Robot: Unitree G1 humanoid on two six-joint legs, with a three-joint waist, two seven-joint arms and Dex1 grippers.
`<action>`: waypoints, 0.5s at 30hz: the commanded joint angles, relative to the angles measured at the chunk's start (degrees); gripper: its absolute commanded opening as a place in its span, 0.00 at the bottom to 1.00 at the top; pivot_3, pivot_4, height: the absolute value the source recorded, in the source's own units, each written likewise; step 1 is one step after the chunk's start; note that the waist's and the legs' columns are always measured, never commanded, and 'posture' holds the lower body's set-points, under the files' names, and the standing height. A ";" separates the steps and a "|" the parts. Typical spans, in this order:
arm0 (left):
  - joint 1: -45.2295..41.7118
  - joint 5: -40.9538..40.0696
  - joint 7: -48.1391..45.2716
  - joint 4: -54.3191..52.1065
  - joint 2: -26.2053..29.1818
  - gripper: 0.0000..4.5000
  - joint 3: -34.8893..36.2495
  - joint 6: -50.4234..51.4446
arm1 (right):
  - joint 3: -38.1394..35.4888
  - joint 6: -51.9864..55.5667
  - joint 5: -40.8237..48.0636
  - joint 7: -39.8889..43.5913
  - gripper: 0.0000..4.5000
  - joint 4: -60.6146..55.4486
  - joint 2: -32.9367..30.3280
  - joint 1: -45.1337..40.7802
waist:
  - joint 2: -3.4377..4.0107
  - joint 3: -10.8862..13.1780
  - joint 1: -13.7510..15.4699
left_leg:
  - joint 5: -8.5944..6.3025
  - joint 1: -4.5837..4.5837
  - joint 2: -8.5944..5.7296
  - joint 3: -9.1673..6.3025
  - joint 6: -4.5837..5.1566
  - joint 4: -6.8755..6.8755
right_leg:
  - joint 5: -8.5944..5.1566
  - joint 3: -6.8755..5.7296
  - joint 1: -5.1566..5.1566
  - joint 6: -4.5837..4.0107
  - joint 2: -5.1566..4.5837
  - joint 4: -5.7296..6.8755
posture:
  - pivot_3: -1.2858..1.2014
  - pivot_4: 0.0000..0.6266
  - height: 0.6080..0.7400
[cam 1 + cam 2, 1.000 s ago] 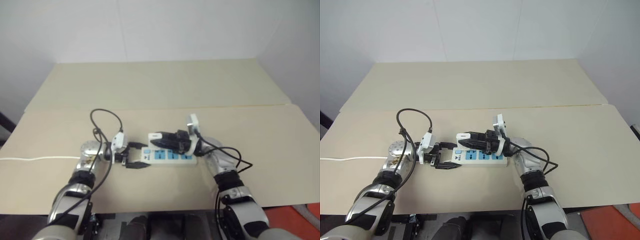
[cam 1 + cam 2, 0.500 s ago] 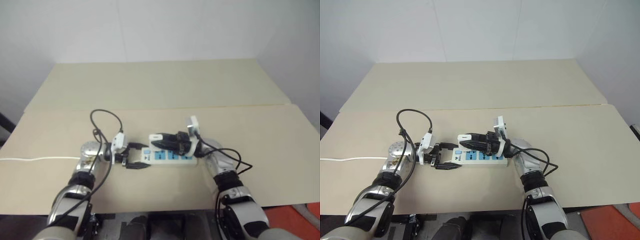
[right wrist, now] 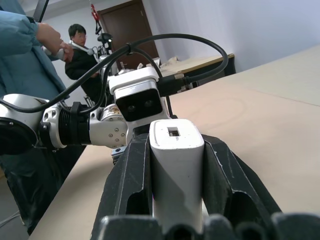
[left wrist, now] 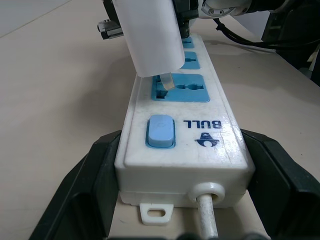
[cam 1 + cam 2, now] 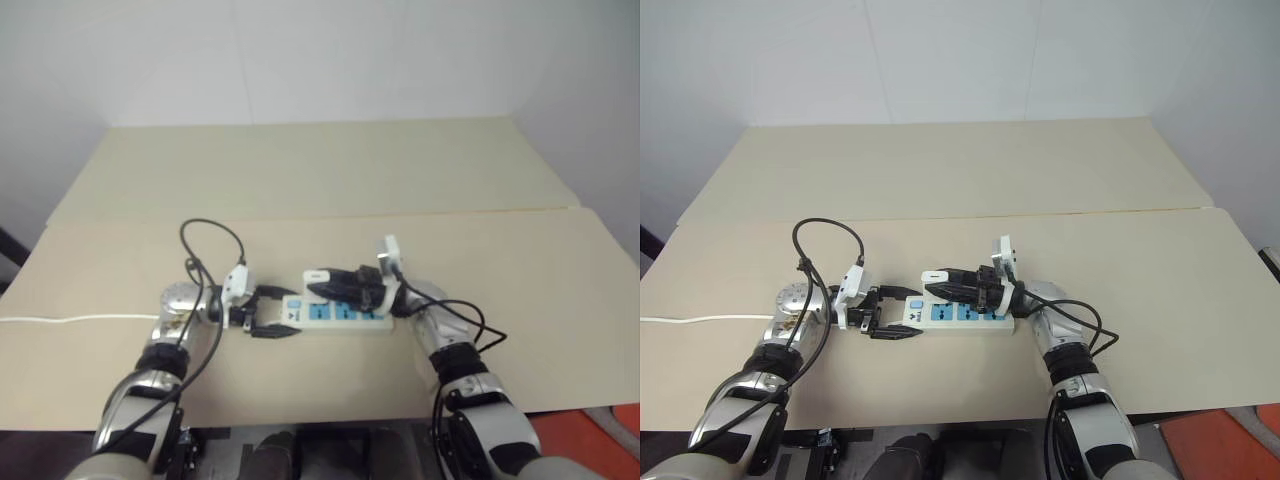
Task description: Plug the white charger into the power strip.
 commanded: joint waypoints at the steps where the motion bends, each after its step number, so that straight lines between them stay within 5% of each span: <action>1: -0.03 -0.37 -0.11 -1.30 -0.20 0.72 0.54 -0.24 | -1.12 -1.92 -0.09 0.36 0.25 0.16 -0.38 0.48 | 0.00 0.00 -0.01 | 0.00 0.00 0.00 0.00 0.00 0.00 | 0.00 0.00 0.00 0.00 0.00 0.00 | 0.52 0.24 1.00; 15: -0.29 -0.24 -0.09 -0.88 -0.20 0.72 0.63 -0.28 | -0.65 -3.64 -0.42 0.73 0.25 0.98 -0.70 1.37 | 0.00 0.00 -0.04 | -0.01 0.08 0.00 0.00 0.01 -0.01 | 0.00 0.00 0.07 0.00 0.00 0.00 | 0.52 0.24 1.00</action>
